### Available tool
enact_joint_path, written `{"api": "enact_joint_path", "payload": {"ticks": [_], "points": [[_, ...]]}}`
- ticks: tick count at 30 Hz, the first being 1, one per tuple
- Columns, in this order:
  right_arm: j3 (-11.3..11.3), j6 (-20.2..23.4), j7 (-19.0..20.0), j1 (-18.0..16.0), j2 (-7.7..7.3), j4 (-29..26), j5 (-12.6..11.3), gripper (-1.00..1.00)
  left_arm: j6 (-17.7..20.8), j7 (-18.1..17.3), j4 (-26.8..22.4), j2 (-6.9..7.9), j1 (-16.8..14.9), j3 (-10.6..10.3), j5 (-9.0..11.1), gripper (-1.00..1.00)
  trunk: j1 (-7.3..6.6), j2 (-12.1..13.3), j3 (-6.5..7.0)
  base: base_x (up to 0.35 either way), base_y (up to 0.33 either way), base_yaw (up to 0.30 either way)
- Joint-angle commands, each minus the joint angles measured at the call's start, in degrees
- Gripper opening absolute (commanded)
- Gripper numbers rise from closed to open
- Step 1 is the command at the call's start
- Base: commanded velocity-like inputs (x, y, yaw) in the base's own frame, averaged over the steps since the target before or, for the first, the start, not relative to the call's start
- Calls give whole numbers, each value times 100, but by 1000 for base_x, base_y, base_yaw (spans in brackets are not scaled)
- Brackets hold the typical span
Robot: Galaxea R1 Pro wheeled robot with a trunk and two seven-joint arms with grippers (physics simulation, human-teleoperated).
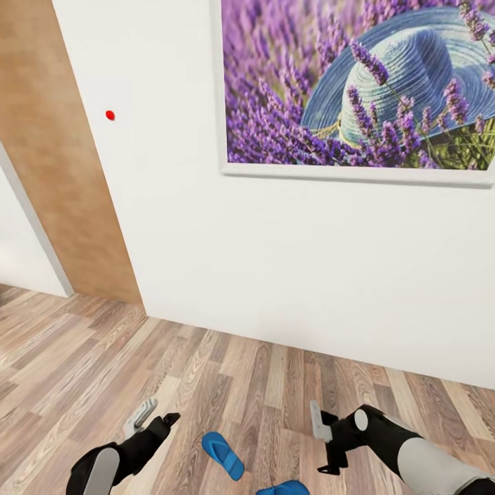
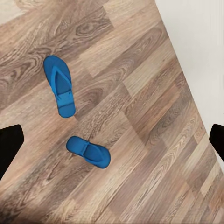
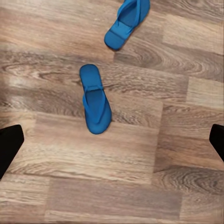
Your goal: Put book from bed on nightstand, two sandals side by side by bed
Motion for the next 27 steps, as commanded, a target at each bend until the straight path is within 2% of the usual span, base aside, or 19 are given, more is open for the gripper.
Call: {"api": "enact_joint_path", "payload": {"ticks": [1,5,6,12,16,18,27], "points": [[-12,-57,21,-10,-9,8,83,100,30,43,-10,-6,-4,35,67,100,22,-45,-24,0,0,0],[2,-103,215,-65,-19,39,126,100,34,40,-21,-5,-4,77,75,100,110,-205,-96,0,0,0],[8,-119,549,-112,-21,54,129,100,32,38,-28,-5,-3,100,79,100,132,-245,-114,0,0,0],[8,-123,860,-189,-1,53,125,100,27,19,-25,-11,-3,117,98,100,264,-486,-222,0,0,0],[8,-123,918,-228,16,54,127,100,22,16,-22,-14,-3,119,133,100,352,-646,-293,0,0,0],[12,-119,982,-269,38,55,123,100,17,8,-19,-10,-3,166,245,100,396,-726,-329,0,0,0],[14,-119,1015,-290,51,55,127,100,14,3,-18,-7,-3,314,370,100,593,-1087,-491,0,0,0]]}}
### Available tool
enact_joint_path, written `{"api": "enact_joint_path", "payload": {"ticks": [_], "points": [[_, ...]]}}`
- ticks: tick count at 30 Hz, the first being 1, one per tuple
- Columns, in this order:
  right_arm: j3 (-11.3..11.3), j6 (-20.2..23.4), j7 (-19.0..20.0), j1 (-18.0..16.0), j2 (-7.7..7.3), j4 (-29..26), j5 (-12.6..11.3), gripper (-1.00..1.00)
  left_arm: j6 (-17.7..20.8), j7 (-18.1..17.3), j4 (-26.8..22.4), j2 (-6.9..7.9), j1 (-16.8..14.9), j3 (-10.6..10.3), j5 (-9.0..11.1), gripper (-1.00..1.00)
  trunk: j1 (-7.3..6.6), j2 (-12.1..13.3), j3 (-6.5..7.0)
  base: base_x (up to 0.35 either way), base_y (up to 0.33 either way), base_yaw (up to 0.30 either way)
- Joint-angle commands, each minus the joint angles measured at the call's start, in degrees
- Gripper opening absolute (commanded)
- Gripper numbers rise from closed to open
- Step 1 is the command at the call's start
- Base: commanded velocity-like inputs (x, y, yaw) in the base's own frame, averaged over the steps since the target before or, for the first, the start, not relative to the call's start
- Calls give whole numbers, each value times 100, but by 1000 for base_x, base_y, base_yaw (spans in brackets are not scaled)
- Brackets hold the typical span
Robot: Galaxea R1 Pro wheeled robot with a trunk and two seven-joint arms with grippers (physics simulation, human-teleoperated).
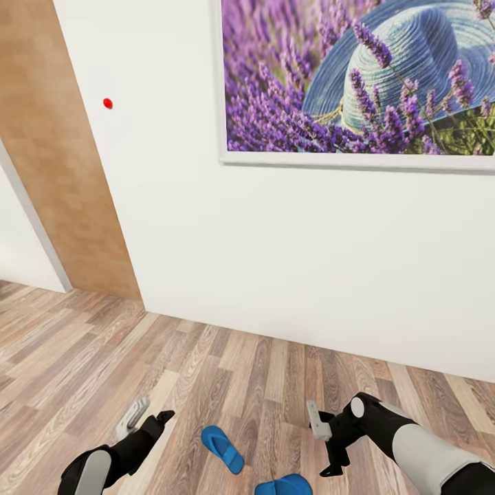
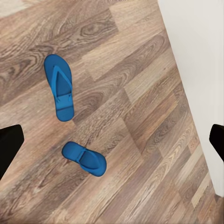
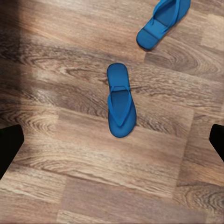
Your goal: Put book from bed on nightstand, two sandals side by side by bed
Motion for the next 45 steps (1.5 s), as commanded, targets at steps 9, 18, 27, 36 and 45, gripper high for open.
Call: {"api": "enact_joint_path", "payload": {"ticks": [9,18,27,36,45], "points": [[-20,-35,11,-7,8,-10,56,100,28,48,-7,-5,-4,61,102,100,198,-365,-168,0,0,0],[-20,-44,-1,-8,10,-9,57,100,25,66,-7,-4,-4,68,109,100,395,-726,-329,0,0,0],[-18,-43,9,-16,16,-16,64,100,26,42,-8,-4,-4,86,100,100,593,-1087,-491,0,0,0],[22,92,67,-339,552,4,135,100,26,17,-7,-4,-4,71,114,100,791,-1448,-652,0,0,0],[29,192,216,-511,771,41,178,100,25,7,-7,-4,-4,85,114,100,988,-1809,-814,0,0,0]]}}
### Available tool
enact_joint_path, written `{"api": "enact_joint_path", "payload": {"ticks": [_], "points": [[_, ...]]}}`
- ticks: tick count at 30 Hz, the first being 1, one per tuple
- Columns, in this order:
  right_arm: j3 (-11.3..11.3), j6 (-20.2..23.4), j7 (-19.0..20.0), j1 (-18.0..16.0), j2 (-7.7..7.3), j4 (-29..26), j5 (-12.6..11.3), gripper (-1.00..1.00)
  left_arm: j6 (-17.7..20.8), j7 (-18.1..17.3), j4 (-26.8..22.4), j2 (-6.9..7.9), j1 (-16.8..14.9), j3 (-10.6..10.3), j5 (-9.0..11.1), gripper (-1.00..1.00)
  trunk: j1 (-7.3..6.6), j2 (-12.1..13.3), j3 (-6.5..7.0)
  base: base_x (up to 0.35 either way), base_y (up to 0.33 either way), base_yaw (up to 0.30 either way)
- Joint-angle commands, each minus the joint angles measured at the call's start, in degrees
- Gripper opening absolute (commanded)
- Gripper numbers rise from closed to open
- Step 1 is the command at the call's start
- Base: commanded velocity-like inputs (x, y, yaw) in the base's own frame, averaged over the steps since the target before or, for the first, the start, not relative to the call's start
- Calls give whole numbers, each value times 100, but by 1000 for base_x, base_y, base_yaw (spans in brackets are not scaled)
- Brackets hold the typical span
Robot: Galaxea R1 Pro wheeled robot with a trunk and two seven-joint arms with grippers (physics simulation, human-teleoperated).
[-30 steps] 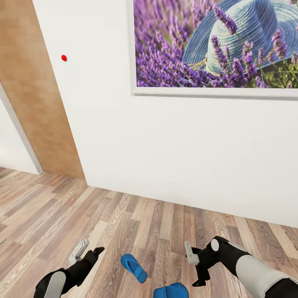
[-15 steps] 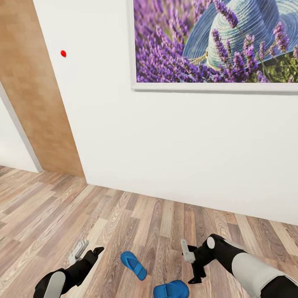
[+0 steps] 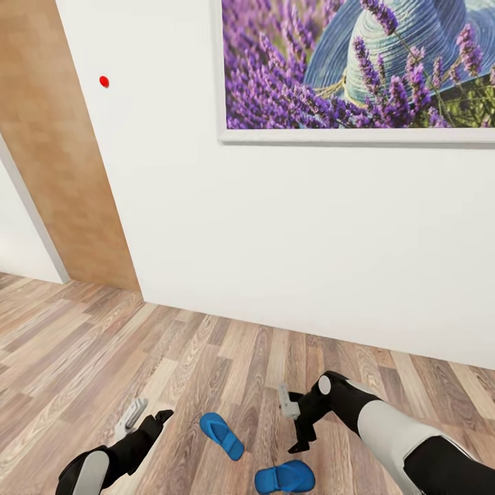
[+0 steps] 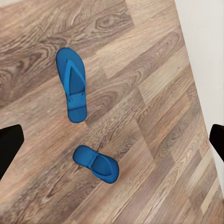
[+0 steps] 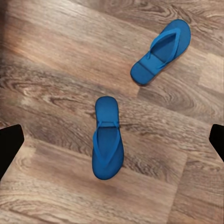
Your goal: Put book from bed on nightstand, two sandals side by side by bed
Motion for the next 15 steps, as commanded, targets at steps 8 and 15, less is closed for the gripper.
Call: {"api": "enact_joint_path", "payload": {"ticks": [8,15], "points": [[-1,-89,53,-30,11,-29,58,100,32,51,-8,-5,-4,16,59,100,175,-325,-150,0,0,0],[-39,-124,-67,123,192,76,-65,100,59,98,127,190,157,14,101,100,175,-324,-149,0,0,0]]}}
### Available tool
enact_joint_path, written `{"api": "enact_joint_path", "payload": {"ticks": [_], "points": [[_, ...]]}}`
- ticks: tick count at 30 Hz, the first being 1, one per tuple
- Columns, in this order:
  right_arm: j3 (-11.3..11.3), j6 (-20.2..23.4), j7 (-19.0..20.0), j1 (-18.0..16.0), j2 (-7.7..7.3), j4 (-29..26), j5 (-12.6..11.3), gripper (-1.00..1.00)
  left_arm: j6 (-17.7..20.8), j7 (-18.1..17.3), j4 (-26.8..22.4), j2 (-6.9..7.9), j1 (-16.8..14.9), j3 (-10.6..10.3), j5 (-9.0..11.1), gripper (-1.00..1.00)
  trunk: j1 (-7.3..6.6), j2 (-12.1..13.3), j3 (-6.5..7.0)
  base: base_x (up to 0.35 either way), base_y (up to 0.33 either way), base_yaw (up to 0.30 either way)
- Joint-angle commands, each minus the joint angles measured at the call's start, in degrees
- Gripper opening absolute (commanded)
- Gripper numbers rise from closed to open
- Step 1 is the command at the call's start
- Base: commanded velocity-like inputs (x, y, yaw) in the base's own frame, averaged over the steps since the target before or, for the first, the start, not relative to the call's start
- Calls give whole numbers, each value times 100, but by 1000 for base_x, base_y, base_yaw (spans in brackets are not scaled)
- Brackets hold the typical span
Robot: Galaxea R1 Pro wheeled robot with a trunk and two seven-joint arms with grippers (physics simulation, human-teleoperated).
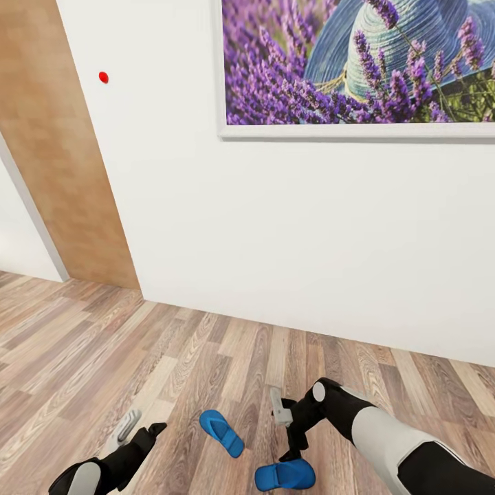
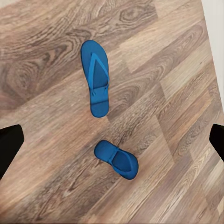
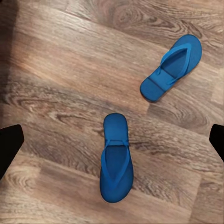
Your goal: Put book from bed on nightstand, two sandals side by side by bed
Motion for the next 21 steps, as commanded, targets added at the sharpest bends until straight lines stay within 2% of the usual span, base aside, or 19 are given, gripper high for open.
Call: {"api": "enact_joint_path", "payload": {"ticks": [1,21], "points": [[-26,-30,9,-2,2,-5,60,100,29,46,-8,-5,-4,13,61,100,-1,-2,-6,0,0,0],[-26,-30,9,-2,2,-5,60,100,29,46,-8,-5,-4,13,61,100,-1,-2,-6,0,0,0]]}}
